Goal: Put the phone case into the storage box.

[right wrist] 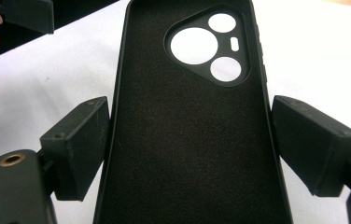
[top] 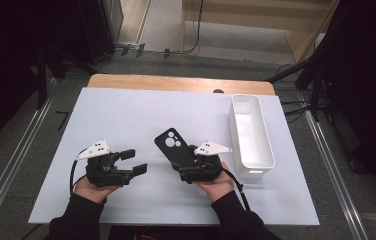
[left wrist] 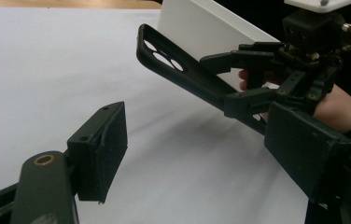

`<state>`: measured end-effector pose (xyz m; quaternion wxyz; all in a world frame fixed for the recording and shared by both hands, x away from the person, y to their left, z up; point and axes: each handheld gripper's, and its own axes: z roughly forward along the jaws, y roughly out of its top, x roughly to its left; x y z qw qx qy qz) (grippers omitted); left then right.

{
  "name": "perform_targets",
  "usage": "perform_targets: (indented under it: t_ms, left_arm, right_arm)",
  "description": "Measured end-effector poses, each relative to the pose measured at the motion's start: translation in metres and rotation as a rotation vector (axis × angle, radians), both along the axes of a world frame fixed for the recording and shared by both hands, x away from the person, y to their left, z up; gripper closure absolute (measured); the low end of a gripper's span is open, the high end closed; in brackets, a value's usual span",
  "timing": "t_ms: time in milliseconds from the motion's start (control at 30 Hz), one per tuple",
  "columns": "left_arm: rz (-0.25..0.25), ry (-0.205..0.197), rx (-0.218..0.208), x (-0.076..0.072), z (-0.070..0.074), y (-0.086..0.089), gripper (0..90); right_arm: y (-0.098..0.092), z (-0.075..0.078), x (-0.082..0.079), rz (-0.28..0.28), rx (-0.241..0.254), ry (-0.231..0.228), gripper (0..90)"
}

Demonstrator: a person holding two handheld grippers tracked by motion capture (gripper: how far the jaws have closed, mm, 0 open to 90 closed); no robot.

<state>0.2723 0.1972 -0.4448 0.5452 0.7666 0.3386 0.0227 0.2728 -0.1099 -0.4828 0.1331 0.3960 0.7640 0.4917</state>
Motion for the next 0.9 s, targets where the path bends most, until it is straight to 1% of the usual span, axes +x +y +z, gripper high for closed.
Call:
perform_targets:
  t_ms: [33, 100, 233, 500, 567, 700, 733, 767, 800, 900]
  left_arm:
    - [0.0, -0.004, 0.002, 0.001, 0.001, -0.001, 21.2]
    - [0.006, 0.001, 0.003, 0.002, 0.002, -0.003, 21.2]
    - [0.014, -0.001, 0.011, 0.004, 0.005, -0.008, 21.1]
    - [0.032, -0.001, 0.005, 0.013, 0.013, -0.014, 21.3]
    - [0.042, -0.001, 0.005, 0.015, 0.014, -0.016, 21.3]
    - [0.05, -0.001, 0.007, 0.019, 0.016, -0.018, 21.3]
    - [0.05, 0.001, 0.01, 0.02, 0.017, -0.018, 21.3]
    - [0.049, 0.003, 0.006, 0.021, 0.017, -0.019, 21.3]
    - [0.049, 0.002, 0.013, 0.022, 0.018, -0.02, 21.3]
    - [0.051, 0.007, 0.018, 0.023, 0.019, -0.023, 21.3]
  right_arm:
    - [0.001, -0.001, -0.001, 0.002, -0.001, -0.007, 13.1]
    - [0.001, -0.001, -0.002, -0.003, -0.001, -0.02, 13.1]
    - [0.001, -0.001, -0.004, -0.01, 0.004, -0.026, 13.1]
    - [0.001, -0.002, -0.005, -0.027, 0.033, -0.025, 13.0]
    - [0.001, -0.003, -0.005, -0.027, 0.039, -0.014, 13.0]
    - [0.002, -0.003, -0.007, -0.038, 0.044, -0.028, 13.0]
    - [0.002, -0.003, -0.007, -0.04, 0.046, -0.028, 13.0]
    - [0.003, -0.003, -0.008, -0.042, 0.054, -0.022, 13.0]
    - [0.003, -0.003, -0.008, -0.042, 0.056, -0.023, 13.0]
    - [0.005, -0.004, -0.009, -0.048, 0.05, -0.037, 13.0]
